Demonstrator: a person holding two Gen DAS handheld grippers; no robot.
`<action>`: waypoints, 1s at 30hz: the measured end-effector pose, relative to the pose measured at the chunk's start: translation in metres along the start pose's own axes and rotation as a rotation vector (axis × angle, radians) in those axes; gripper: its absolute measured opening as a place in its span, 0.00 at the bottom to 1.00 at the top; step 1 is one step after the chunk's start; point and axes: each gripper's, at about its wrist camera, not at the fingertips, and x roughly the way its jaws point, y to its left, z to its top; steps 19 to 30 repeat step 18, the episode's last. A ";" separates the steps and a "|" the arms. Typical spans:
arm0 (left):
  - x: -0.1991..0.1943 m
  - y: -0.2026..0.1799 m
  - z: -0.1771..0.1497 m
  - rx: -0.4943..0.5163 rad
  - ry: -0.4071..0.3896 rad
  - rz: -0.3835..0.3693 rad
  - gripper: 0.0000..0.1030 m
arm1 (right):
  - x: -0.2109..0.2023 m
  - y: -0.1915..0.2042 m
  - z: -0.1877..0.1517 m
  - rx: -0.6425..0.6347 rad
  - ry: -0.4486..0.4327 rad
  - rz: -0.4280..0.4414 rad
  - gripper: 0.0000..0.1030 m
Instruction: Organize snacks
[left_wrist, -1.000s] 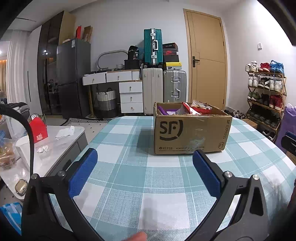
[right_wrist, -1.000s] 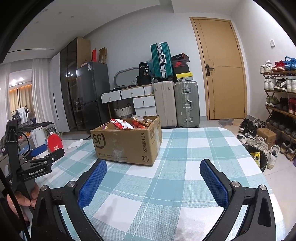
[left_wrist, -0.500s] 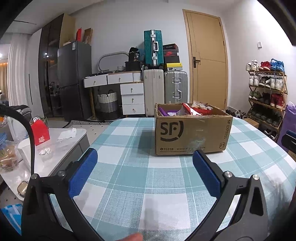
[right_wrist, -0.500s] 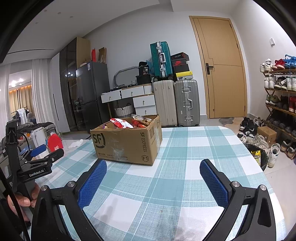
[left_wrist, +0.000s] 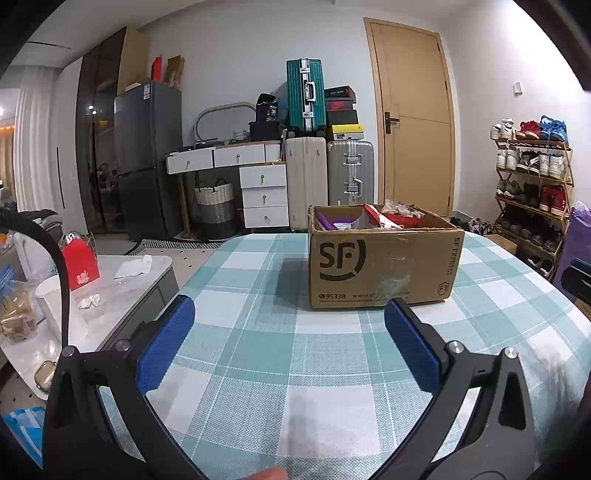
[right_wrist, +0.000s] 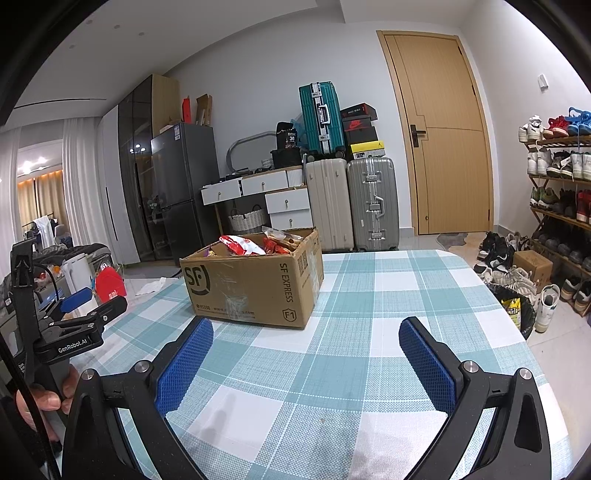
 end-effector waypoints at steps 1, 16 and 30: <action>0.000 0.000 -0.001 -0.001 0.000 -0.001 1.00 | 0.000 0.000 0.000 0.000 0.000 0.000 1.00; 0.001 0.001 -0.002 0.000 -0.003 -0.014 1.00 | 0.000 0.001 -0.003 0.006 0.003 -0.003 1.00; 0.000 0.002 -0.002 0.000 -0.010 -0.016 1.00 | 0.001 0.000 -0.003 0.006 0.003 -0.004 1.00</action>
